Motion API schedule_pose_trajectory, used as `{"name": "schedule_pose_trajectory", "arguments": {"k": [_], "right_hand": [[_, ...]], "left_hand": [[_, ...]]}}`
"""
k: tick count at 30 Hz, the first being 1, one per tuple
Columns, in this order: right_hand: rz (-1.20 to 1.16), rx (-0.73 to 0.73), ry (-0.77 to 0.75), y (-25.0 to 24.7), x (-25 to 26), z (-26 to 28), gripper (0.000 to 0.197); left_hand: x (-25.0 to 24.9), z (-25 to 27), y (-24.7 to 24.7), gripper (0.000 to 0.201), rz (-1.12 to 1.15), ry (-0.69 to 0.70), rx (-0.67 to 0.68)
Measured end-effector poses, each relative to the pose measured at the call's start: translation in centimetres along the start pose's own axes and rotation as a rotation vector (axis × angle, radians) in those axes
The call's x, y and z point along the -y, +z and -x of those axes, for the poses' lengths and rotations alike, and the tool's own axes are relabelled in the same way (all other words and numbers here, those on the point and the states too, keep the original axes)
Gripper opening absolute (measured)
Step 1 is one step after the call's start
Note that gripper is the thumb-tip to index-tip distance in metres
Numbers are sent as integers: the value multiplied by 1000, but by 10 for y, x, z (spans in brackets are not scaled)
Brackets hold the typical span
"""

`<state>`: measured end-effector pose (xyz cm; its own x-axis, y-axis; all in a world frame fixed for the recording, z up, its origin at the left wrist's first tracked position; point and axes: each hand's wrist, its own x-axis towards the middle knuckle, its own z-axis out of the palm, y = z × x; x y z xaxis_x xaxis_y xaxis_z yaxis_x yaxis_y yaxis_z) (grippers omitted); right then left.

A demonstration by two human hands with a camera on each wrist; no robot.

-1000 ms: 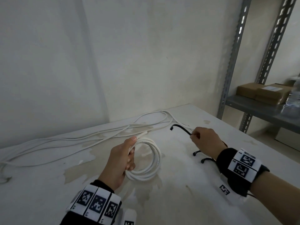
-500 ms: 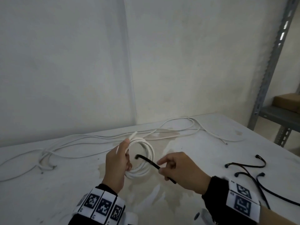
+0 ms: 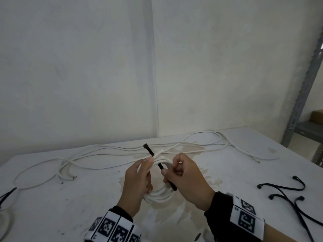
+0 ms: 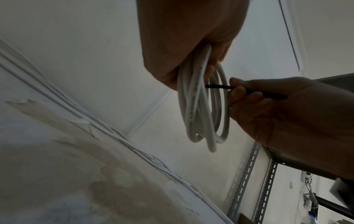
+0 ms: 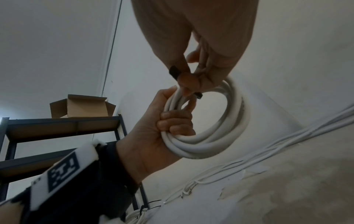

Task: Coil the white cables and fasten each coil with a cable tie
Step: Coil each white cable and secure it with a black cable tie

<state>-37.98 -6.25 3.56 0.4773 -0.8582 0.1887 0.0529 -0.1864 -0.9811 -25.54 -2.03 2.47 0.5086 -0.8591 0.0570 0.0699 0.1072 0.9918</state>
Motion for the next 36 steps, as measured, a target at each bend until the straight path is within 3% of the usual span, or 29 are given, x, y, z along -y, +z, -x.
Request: {"name": "schedule_pose_trajectory", "arguments": {"k": [2, 5, 10, 13, 15, 21, 25, 29, 36], "right_hand": [[-18, 16, -7, 1, -1, 2, 30], [-28, 47, -21, 0, 1, 5, 28], [-1, 163, -17, -3, 0, 10, 13], [-58, 261, 7, -6, 1, 12, 33], [-86, 276, -35, -7, 5, 13, 35], [95, 115, -256, 2, 9, 4, 17], [64, 20, -188, 5, 11, -1, 12], [83, -18, -136, 5, 11, -2, 12], [163, -66, -67, 4, 19, -4, 22]], "left_hand": [[0, 0, -2, 12, 14, 3, 12], [1, -2, -4, 23, 39, 8, 28], [-3, -4, -7, 22, 115, 5, 2], [-3, -3, -10, 22, 133, -2, 10], [-1, -2, -10, 21, 136, -1, 32], [-2, 5, -3, 34, 176, -25, 68], [-4, 7, 1, 26, 170, -43, 53], [-3, 9, 3, 30, 160, -56, 57], [-3, 10, 9, 31, 154, -58, 31]]}}
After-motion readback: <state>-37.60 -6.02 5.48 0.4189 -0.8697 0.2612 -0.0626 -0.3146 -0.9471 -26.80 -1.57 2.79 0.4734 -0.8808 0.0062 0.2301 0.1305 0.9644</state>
